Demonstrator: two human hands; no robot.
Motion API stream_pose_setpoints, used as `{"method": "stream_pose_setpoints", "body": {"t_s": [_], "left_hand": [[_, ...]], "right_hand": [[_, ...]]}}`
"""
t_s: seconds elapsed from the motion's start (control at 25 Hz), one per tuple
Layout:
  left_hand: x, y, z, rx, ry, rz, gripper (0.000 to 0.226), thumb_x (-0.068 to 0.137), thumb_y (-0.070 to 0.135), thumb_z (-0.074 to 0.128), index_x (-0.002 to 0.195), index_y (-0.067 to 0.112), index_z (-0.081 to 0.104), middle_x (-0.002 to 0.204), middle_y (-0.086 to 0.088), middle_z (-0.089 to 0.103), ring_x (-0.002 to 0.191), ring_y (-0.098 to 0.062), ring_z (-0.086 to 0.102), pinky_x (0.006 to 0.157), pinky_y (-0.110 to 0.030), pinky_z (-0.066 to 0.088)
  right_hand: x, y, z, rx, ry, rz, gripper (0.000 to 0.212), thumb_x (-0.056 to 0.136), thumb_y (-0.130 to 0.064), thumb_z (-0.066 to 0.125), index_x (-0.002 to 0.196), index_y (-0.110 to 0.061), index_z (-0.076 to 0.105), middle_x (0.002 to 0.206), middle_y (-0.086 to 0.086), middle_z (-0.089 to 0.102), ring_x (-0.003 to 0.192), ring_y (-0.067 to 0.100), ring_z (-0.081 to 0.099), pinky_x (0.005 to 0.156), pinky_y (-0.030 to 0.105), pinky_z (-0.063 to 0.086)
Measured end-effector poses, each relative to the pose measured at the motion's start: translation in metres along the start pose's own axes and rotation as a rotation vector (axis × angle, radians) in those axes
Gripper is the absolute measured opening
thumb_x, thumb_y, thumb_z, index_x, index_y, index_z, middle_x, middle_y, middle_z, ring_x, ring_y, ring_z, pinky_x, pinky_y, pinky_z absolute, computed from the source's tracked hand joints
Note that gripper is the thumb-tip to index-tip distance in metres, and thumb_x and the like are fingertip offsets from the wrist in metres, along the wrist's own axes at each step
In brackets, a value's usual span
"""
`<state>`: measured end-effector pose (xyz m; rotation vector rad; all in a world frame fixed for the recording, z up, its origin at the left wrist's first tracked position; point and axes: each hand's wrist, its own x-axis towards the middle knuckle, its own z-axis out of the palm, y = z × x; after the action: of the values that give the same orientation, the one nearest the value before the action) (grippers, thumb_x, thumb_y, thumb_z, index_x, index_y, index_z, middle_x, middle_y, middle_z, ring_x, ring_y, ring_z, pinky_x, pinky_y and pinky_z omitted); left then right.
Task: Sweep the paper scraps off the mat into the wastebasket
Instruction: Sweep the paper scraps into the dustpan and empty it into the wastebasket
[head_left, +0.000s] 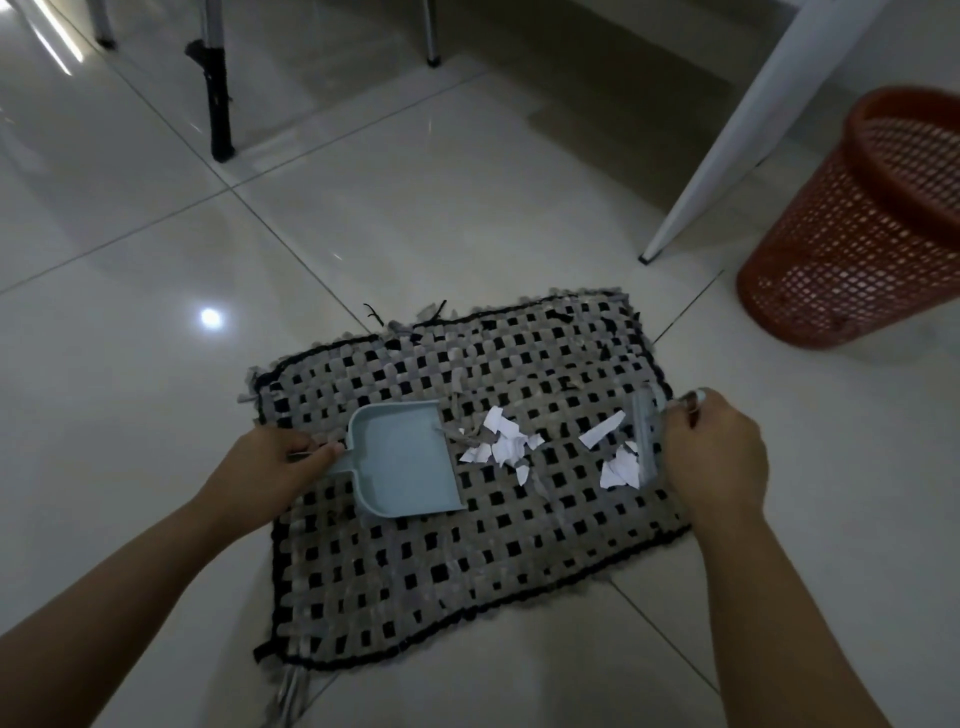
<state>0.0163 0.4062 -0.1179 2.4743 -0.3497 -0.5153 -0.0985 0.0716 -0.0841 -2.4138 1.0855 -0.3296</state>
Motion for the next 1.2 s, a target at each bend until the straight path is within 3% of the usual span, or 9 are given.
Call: {"method": "stream_pose_setpoints", "body": {"t_s": [0.12,0.2,0.28,0.4,0.6,0.8,0.96,1.08,1.2], "left_hand": [[-0.001,-0.003,0.006,-0.007,0.016,0.004,0.048,0.09,0.027,0.055,0.048,0.008,0.043,0.045,-0.007,0.039,0.042,-0.02,0.036,0.049,-0.026,0.026],[-0.005,-0.005,0.012,-0.015,0.014,0.005,0.048,0.09,0.03,0.055,0.047,0.009,0.044,0.043,-0.007,0.04,0.041,-0.019,0.037,0.049,-0.026,0.028],[-0.007,-0.005,0.017,-0.026,0.0,0.007,0.049,0.09,0.032,0.053,0.047,0.011,0.042,0.045,-0.008,0.041,0.042,-0.02,0.037,0.049,-0.026,0.028],[-0.01,-0.003,0.02,-0.025,-0.011,0.0,0.048,0.091,0.028,0.053,0.047,0.012,0.041,0.045,-0.005,0.039,0.04,-0.019,0.035,0.049,-0.026,0.027],[-0.014,0.001,0.022,-0.003,-0.017,-0.019,0.048,0.092,0.029,0.051,0.049,0.01,0.043,0.041,0.0,0.034,0.037,-0.014,0.031,0.047,-0.026,0.025],[-0.019,0.001,0.024,-0.013,-0.029,-0.035,0.05,0.093,0.031,0.049,0.048,0.013,0.037,0.043,-0.001,0.034,0.039,-0.015,0.031,0.047,-0.026,0.024],[-0.023,-0.001,0.026,-0.038,-0.049,-0.048,0.049,0.093,0.032,0.047,0.049,0.014,0.035,0.046,-0.002,0.034,0.042,-0.015,0.031,0.048,-0.027,0.025],[-0.024,-0.002,0.027,-0.045,-0.066,-0.053,0.048,0.094,0.033,0.045,0.051,0.014,0.035,0.05,-0.003,0.035,0.044,-0.015,0.031,0.049,-0.027,0.026],[-0.026,-0.003,0.028,-0.075,-0.068,-0.054,0.048,0.094,0.034,0.045,0.052,0.013,0.037,0.051,-0.003,0.037,0.046,-0.016,0.033,0.05,-0.027,0.027]], "right_hand": [[-0.005,0.001,0.013,-0.025,-0.056,-0.029,0.037,0.091,-0.007,0.043,0.055,-0.014,0.038,0.059,0.01,0.052,0.057,0.023,0.044,0.044,0.022,0.02],[-0.014,-0.007,0.027,-0.053,-0.093,-0.114,0.026,0.093,-0.009,0.043,0.073,-0.005,0.06,0.073,0.017,0.063,0.061,0.021,0.046,0.044,0.018,0.019],[-0.026,-0.023,0.039,-0.084,-0.148,-0.199,0.024,0.093,-0.011,0.043,0.092,0.003,0.063,0.075,0.017,0.063,0.06,0.021,0.047,0.043,0.018,0.021],[-0.043,-0.051,0.053,-0.046,-0.221,-0.311,0.025,0.093,-0.011,0.042,0.101,0.002,0.062,0.081,0.018,0.066,0.06,0.022,0.048,0.042,0.021,0.025],[-0.063,-0.072,0.062,0.058,-0.264,-0.412,0.022,0.091,-0.01,0.046,0.072,-0.004,0.053,0.058,0.007,0.05,0.046,0.014,0.034,0.042,0.024,0.022],[-0.04,-0.061,0.044,0.057,-0.188,-0.24,0.026,0.094,-0.016,0.044,0.069,-0.008,0.048,0.055,0.004,0.045,0.049,0.021,0.046,0.05,0.034,0.045],[-0.03,-0.06,0.044,-0.047,-0.204,-0.238,0.027,0.093,-0.013,0.044,0.066,-0.009,0.043,0.054,0.0,0.037,0.047,0.017,0.036,0.042,0.022,0.02],[-0.046,-0.076,0.057,-0.089,-0.316,-0.372,0.023,0.093,-0.014,0.043,0.078,0.0,0.055,0.064,0.007,0.051,0.058,0.022,0.044,0.042,0.021,0.02],[-0.067,-0.095,0.064,-0.061,-0.417,-0.492,0.023,0.093,-0.014,0.041,0.085,0.001,0.057,0.07,0.011,0.054,0.053,0.017,0.039,0.044,0.02,0.018]]}}
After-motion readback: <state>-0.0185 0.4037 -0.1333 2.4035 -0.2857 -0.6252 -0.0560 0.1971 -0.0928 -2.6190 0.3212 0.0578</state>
